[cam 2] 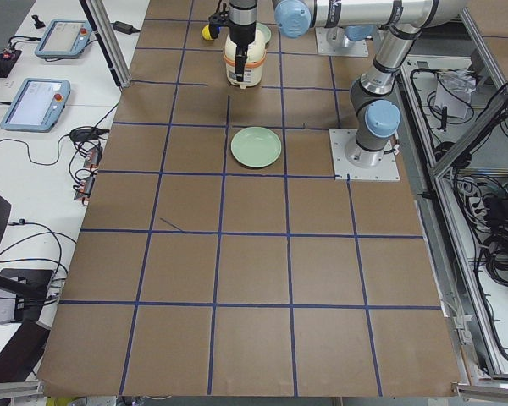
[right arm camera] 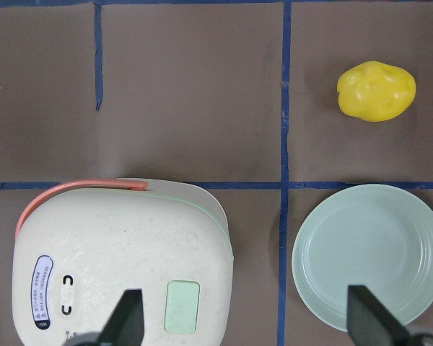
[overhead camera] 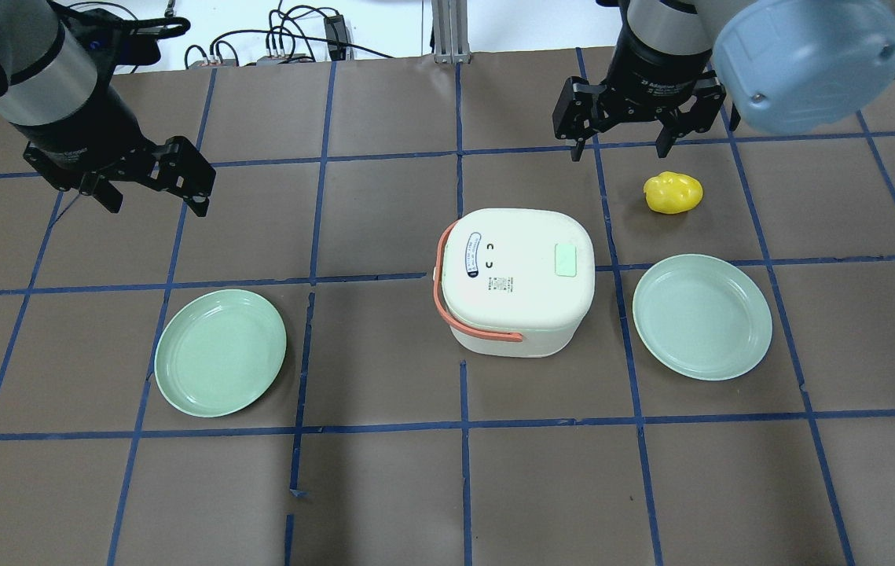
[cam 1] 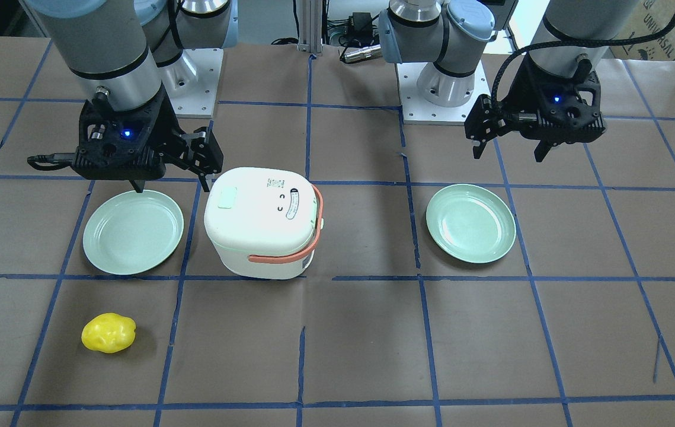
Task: Press rice cooker button
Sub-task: 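Position the right gripper above the rice cooker, closing its fingers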
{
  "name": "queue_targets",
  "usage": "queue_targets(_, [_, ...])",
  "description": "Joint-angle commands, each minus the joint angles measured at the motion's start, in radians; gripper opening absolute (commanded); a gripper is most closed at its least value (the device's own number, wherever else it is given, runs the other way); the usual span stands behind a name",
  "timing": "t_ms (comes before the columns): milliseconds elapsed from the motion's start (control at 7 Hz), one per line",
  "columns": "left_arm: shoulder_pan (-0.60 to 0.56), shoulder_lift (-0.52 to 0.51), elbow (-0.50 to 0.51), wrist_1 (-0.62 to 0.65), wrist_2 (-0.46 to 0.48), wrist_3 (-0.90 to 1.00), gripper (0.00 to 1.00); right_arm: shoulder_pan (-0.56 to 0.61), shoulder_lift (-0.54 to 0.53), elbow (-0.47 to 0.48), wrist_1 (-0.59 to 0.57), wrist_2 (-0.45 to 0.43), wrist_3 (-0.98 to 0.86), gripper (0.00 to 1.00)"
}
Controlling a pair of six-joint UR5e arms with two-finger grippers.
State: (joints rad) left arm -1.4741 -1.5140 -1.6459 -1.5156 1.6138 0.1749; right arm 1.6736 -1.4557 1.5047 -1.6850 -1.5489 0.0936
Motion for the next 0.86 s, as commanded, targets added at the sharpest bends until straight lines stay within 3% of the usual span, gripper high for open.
queue_targets(0, [0.000,0.000,0.000,0.000,0.000,0.000,1.00,0.000,0.000,0.000,-0.001,0.003,0.000,1.00])
queue_targets(714, [0.000,0.000,0.000,0.000,0.000,0.000,1.00,0.017,0.000,0.003,-0.010,0.004,0.065,0.99])
